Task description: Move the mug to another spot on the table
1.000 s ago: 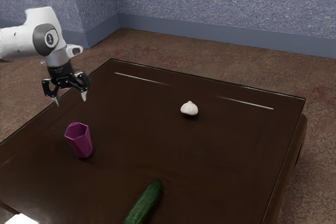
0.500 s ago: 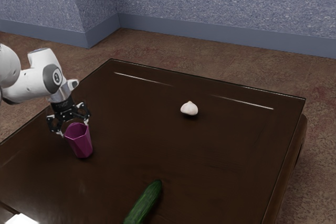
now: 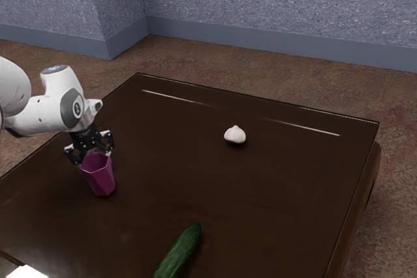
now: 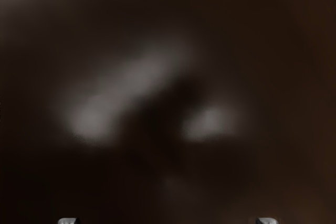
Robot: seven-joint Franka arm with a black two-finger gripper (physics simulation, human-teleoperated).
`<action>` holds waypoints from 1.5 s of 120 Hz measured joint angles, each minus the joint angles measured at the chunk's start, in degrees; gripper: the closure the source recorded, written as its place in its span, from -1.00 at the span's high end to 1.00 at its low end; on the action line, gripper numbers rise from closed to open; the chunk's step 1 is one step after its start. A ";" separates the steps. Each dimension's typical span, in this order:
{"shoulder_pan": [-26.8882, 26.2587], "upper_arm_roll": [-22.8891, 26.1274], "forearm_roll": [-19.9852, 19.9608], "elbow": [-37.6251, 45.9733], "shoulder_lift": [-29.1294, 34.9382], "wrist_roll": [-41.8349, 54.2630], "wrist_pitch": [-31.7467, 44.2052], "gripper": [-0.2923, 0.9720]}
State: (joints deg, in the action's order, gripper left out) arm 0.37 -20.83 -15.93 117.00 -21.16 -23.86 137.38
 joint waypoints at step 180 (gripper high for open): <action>-6.09 -0.94 17.15 4.46 12.05 -12.69 -3.57 -0.55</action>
State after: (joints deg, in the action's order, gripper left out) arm -5.72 -21.76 1.22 121.46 -9.12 -36.55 133.81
